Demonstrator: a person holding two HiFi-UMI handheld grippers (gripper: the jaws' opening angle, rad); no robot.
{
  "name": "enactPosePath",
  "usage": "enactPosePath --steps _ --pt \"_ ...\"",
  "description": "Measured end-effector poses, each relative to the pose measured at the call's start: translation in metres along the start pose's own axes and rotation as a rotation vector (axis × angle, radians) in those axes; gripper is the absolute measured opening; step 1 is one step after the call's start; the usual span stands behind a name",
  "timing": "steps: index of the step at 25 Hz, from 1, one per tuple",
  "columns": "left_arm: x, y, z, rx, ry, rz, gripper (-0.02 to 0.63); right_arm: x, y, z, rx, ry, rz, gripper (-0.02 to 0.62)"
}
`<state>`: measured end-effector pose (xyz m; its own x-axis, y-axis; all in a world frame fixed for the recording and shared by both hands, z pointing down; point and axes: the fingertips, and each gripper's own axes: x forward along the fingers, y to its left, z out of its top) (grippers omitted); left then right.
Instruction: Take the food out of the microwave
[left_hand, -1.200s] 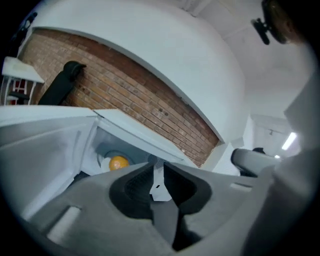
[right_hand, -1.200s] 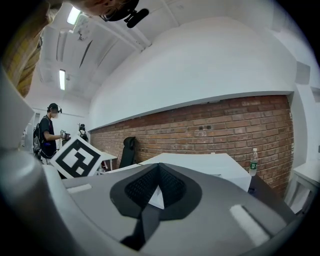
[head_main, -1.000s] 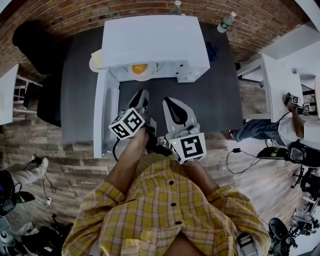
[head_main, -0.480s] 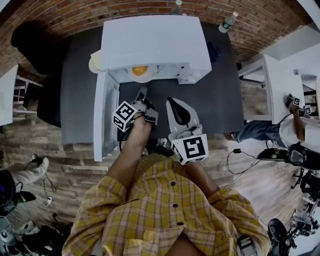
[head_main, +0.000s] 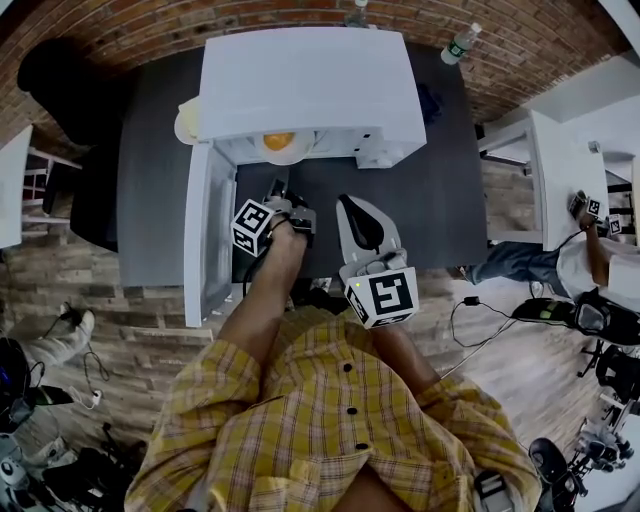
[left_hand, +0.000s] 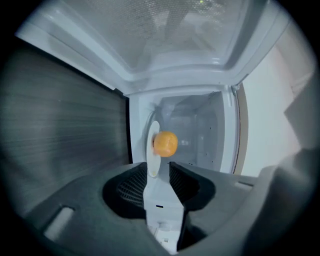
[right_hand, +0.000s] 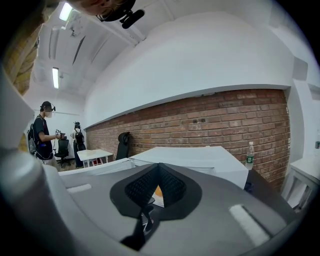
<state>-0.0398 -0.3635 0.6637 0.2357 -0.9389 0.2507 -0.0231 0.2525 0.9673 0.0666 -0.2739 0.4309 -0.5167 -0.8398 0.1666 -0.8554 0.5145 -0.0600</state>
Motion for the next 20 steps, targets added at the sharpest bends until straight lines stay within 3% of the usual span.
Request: enactPosePath --steps 8,20 --pt "0.017 0.022 0.013 -0.072 -0.072 -0.004 0.150 0.004 -0.005 -0.005 0.016 0.012 0.001 0.003" --pt "0.043 0.024 0.023 -0.053 -0.109 0.010 0.127 0.007 -0.016 -0.005 0.050 0.014 0.002 0.003"
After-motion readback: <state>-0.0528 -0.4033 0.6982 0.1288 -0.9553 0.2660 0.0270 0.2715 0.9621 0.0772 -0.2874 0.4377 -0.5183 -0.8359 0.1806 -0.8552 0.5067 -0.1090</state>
